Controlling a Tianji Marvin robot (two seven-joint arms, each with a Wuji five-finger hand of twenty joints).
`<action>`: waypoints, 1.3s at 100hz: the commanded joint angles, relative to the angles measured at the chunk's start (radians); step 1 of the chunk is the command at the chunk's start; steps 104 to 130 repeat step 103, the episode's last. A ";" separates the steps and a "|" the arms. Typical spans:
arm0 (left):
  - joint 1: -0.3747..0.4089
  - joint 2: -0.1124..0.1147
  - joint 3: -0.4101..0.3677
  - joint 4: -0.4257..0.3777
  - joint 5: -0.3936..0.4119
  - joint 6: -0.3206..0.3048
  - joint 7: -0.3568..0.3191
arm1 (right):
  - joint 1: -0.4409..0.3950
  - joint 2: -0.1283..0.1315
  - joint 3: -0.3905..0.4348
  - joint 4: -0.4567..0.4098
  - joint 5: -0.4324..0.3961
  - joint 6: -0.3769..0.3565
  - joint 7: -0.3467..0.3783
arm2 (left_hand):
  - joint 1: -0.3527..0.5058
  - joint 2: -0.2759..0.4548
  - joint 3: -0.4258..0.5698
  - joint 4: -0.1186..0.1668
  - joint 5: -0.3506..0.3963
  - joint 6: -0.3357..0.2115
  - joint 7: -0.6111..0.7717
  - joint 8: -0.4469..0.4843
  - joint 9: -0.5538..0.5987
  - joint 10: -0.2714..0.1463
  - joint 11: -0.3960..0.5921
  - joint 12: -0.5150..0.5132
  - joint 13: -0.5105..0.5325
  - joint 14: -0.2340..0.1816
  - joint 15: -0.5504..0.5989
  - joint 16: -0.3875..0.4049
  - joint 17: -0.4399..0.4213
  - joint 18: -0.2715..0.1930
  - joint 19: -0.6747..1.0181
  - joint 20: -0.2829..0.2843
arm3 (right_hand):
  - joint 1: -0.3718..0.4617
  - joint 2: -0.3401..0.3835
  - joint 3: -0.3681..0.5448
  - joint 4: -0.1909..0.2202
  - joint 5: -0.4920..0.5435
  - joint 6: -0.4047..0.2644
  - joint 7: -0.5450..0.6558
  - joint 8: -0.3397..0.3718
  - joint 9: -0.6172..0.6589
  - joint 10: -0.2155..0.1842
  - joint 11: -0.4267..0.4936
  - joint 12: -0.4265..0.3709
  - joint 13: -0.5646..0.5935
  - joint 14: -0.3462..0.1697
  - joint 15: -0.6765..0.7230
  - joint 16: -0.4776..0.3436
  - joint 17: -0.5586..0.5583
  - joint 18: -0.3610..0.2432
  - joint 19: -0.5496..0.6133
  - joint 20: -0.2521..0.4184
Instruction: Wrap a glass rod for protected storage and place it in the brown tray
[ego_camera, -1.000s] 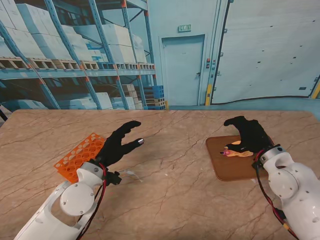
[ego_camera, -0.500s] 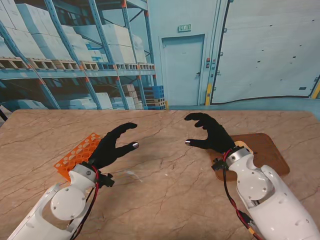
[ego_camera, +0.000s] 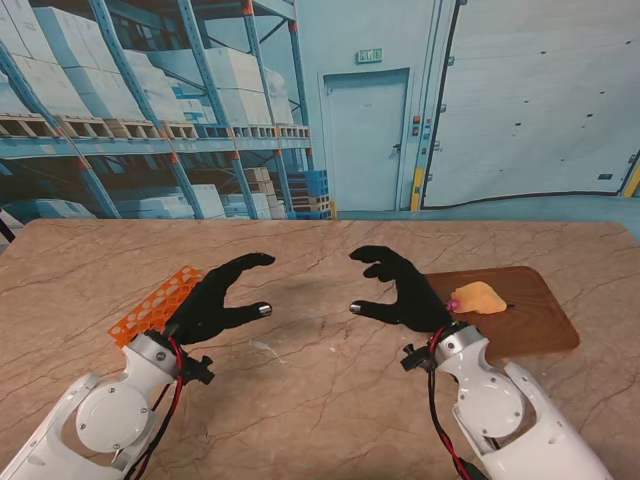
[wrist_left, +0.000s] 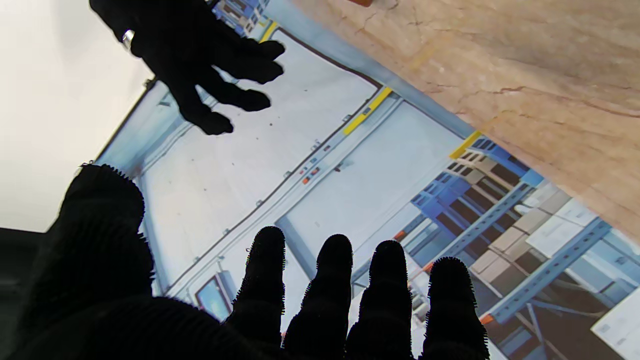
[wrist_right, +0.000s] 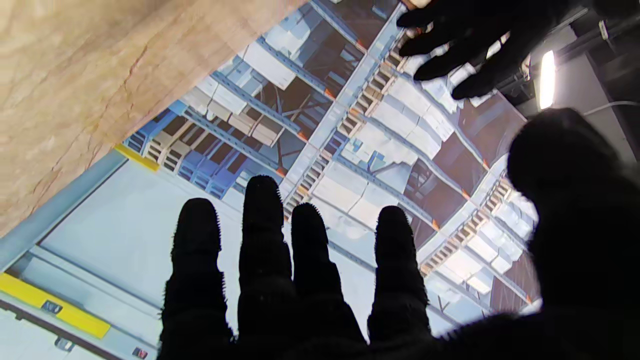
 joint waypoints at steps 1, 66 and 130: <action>0.010 -0.001 -0.005 -0.004 0.001 -0.007 0.009 | -0.015 0.001 -0.008 -0.014 -0.008 -0.011 0.016 | 0.026 -0.028 0.007 -0.040 0.022 0.003 -0.033 0.008 0.025 0.003 -0.027 -0.020 0.014 -0.004 -0.022 -0.014 0.006 0.009 -0.028 -0.014 | -0.046 0.020 -0.015 0.016 0.017 0.003 -0.012 -0.002 0.005 -0.012 -0.019 0.000 0.016 -0.022 -0.009 0.006 0.001 -0.025 -0.029 0.024; 0.014 0.035 -0.047 -0.010 -0.008 -0.062 -0.139 | -0.094 0.005 0.041 -0.097 -0.025 -0.117 0.004 | 0.013 -0.036 0.043 -0.045 0.054 0.012 -0.062 0.004 0.063 0.025 -0.059 -0.025 0.037 0.018 -0.034 -0.023 0.092 0.043 -0.189 0.048 | -0.072 0.021 -0.003 0.016 0.042 0.026 -0.029 0.011 0.050 -0.016 -0.023 0.018 0.040 -0.030 0.004 0.025 0.011 -0.020 -0.029 0.053; 0.035 0.038 -0.054 -0.038 -0.013 -0.027 -0.157 | -0.091 0.007 0.029 -0.108 -0.033 -0.103 0.008 | 0.021 -0.028 0.035 -0.045 0.066 0.014 -0.074 0.003 0.075 0.030 -0.068 -0.024 0.040 0.023 -0.035 -0.024 0.100 0.047 -0.207 0.072 | -0.074 0.020 0.003 0.016 0.049 0.027 -0.033 0.019 0.048 -0.016 -0.029 0.023 0.039 -0.028 0.002 0.027 0.009 -0.020 -0.029 0.061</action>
